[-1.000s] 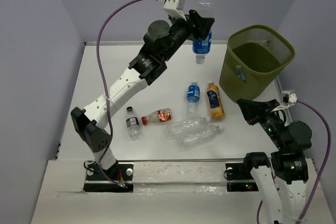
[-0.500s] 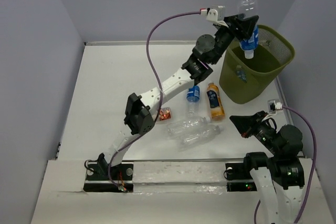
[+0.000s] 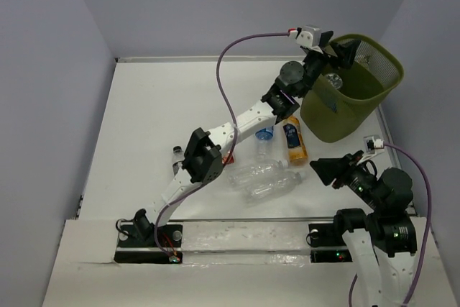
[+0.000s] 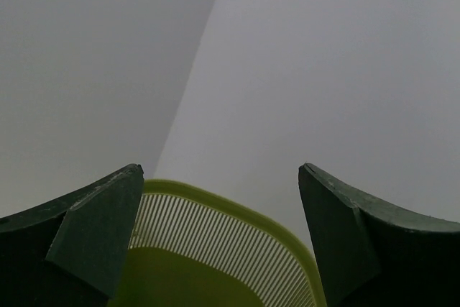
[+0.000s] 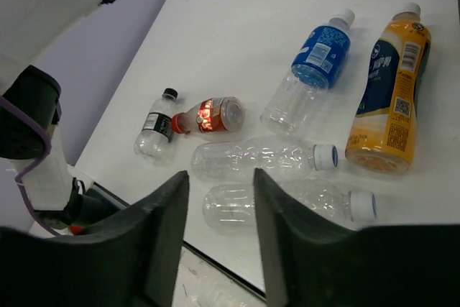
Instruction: Put the plastic bottles in the bin
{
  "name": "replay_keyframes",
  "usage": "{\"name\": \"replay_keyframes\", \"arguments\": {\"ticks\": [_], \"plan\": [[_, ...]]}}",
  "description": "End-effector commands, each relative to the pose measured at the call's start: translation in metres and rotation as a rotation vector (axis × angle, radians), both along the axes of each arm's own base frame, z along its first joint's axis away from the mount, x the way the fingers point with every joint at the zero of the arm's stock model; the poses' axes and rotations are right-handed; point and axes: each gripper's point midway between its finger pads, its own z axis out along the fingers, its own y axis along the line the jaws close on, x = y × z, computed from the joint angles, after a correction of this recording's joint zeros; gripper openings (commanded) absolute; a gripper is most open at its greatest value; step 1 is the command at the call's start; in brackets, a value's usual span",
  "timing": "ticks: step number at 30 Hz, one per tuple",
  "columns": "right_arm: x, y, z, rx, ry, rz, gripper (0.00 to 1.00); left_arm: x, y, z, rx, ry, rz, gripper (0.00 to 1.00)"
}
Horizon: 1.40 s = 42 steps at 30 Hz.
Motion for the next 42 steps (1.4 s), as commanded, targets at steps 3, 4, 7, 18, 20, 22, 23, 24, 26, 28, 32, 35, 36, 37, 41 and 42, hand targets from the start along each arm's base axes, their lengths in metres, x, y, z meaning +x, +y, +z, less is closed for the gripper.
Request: {"name": "replay_keyframes", "arguments": {"ticks": [3,4,7,18,20,22,23,24,26,28,32,35,36,37,41,42], "plan": [[0.019,-0.003,0.01,-0.021,0.001,-0.017,0.68,-0.069,0.08,0.132,0.055,-0.208,0.013,0.99],[0.022,-0.003,0.009,-0.028,0.001,-0.021,0.72,-0.09,0.112,0.163,0.039,-0.237,0.026,0.99],[0.033,-0.004,0.004,-0.035,0.025,-0.025,0.77,-0.113,0.151,0.137,0.111,-0.146,0.017,0.99],[0.061,0.019,-0.031,0.038,0.132,0.065,0.78,-0.154,0.319,-0.127,0.492,0.511,0.291,0.96],[0.066,0.03,-0.03,0.044,0.147,0.092,0.79,-0.165,0.337,-0.158,0.609,0.591,0.312,0.96],[0.069,0.043,-0.035,0.024,0.165,0.114,0.79,-0.171,0.343,-0.178,0.674,0.644,0.311,0.97],[0.07,0.056,-0.032,-0.01,0.143,0.114,0.8,-0.175,0.342,-0.188,0.712,0.665,0.293,0.98],[0.072,0.064,-0.034,-0.033,0.142,0.111,0.8,-0.179,0.348,-0.203,0.763,0.698,0.297,0.98],[0.09,0.077,-0.051,-0.123,0.182,0.047,0.82,-0.185,0.353,-0.217,0.769,0.752,0.295,0.98],[0.1,0.099,-0.061,-0.202,0.203,0.029,0.86,-0.193,0.359,-0.231,0.779,0.784,0.287,0.98],[0.142,0.101,-0.077,-0.291,0.207,-0.106,0.87,-0.205,0.366,-0.251,0.754,0.822,0.257,0.99],[0.17,0.104,-0.091,-0.38,0.235,-0.179,0.9,-0.21,0.374,-0.267,0.761,0.856,0.267,0.99],[0.176,0.104,-0.093,-0.398,0.24,-0.198,0.91,-0.211,0.375,-0.27,0.759,0.863,0.266,0.99],[0.185,0.103,-0.09,-0.411,0.234,-0.234,0.92,-0.212,0.375,-0.274,0.74,0.872,0.262,0.99],[0.205,0.104,-0.106,-0.467,0.266,-0.3,0.95,-0.214,0.369,-0.287,0.668,0.909,0.24,0.99],[0.208,0.108,-0.119,-0.49,0.291,-0.294,0.95,-0.213,0.367,-0.292,0.636,0.928,0.237,0.99]]}}
